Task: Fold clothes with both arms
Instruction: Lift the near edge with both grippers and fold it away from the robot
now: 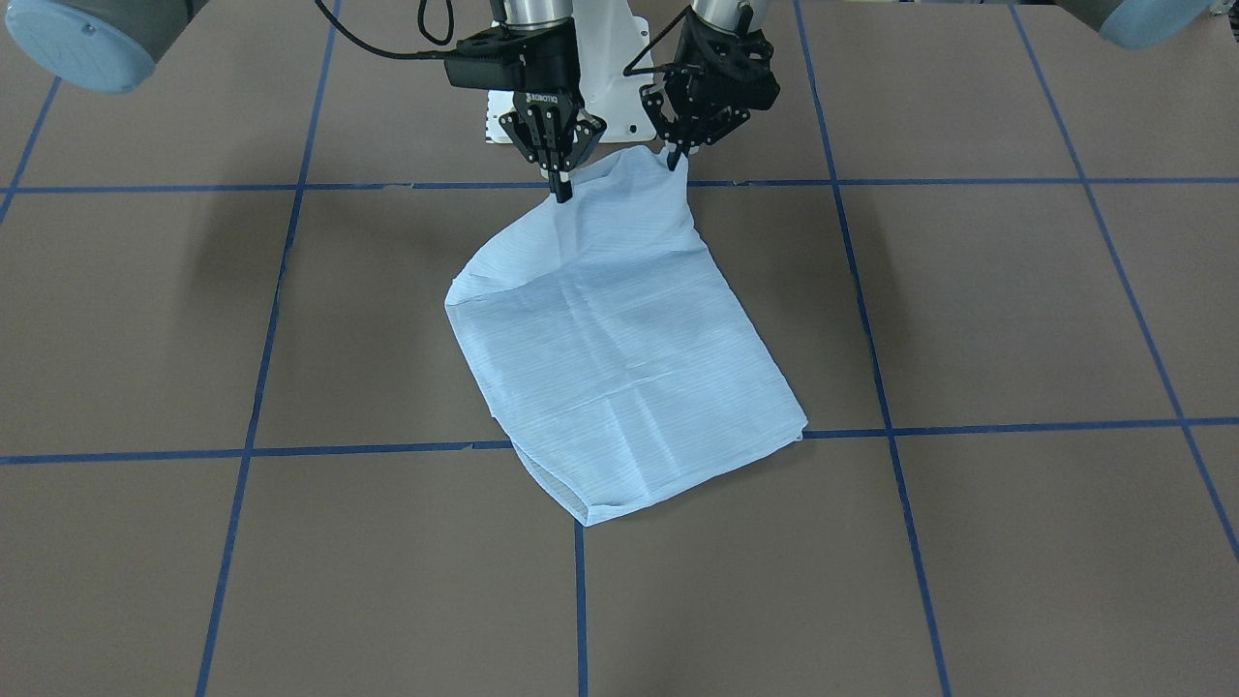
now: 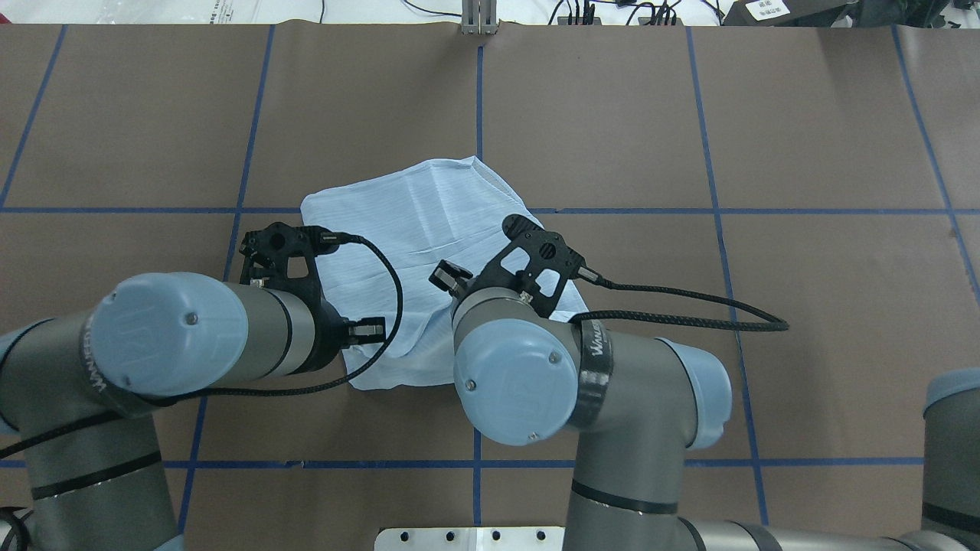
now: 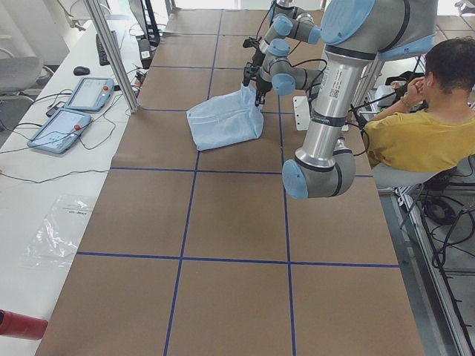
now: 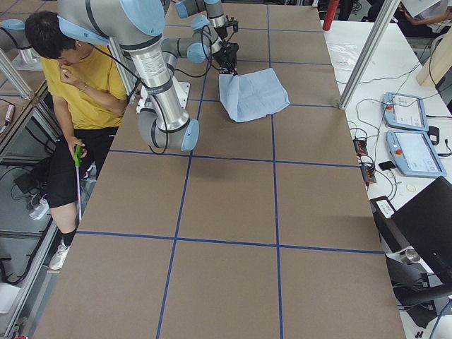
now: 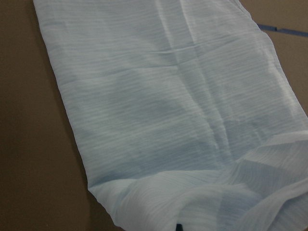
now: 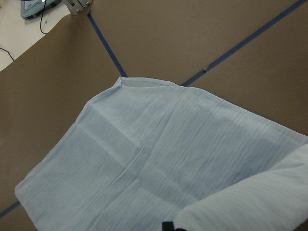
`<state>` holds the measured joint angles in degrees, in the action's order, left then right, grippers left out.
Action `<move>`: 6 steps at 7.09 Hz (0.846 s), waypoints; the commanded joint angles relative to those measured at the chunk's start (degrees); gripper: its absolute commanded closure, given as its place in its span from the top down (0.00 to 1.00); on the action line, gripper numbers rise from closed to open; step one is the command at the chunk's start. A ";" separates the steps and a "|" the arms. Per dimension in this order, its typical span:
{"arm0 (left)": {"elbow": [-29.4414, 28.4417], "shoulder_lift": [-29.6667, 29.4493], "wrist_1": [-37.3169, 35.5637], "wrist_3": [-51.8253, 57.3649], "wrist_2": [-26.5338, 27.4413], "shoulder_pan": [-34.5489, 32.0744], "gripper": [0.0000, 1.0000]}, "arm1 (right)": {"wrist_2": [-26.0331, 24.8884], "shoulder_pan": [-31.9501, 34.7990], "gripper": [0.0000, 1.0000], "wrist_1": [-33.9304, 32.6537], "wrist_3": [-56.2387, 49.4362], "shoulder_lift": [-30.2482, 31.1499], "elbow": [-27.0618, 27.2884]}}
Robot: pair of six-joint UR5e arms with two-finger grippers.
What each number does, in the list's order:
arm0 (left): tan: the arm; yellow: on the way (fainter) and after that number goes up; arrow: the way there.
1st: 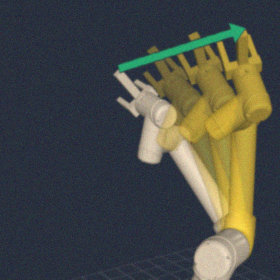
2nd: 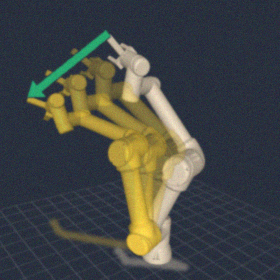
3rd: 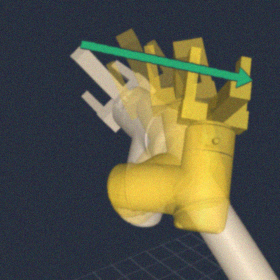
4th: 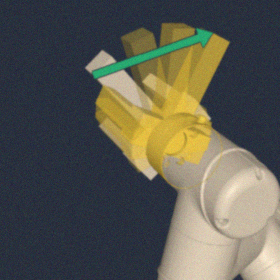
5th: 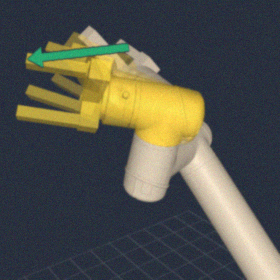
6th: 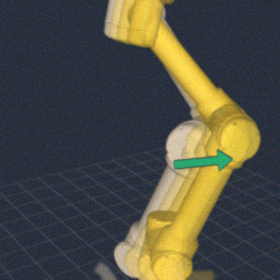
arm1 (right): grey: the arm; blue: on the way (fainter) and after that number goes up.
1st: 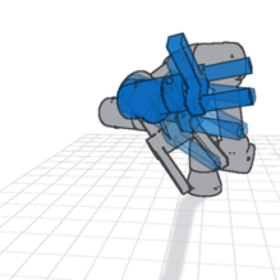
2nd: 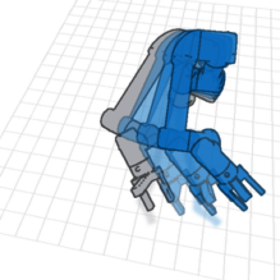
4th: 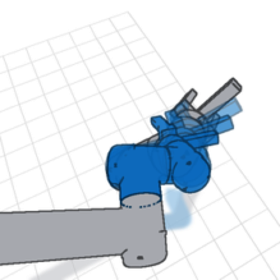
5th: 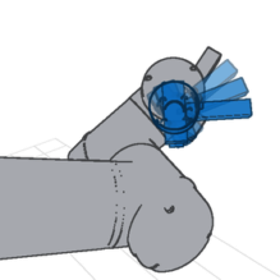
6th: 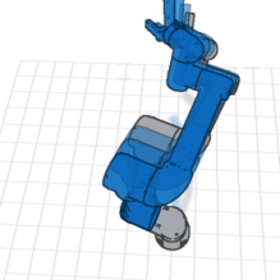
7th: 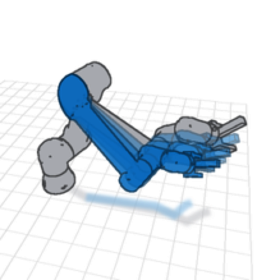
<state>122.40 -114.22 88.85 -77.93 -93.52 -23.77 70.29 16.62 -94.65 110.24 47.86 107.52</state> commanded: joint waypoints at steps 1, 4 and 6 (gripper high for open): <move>-6.01 -2.83 0.36 2.41 0.00 -6.17 0.00 | -1.03 5.59 0.00 8.91 -3.88 -8.01 -15.68; -14.52 -3.11 6.30 6.12 0.00 -11.89 0.00 | -3.32 9.29 0.00 22.54 -9.24 -17.34 -37.06; -22.79 -3.11 14.64 11.98 0.09 -14.88 0.00 | -3.15 10.18 0.00 24.24 -10.30 -20.26 -42.89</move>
<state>104.44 -117.37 98.49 -69.29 -93.46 -36.60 67.13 26.23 -72.04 100.79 29.42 68.80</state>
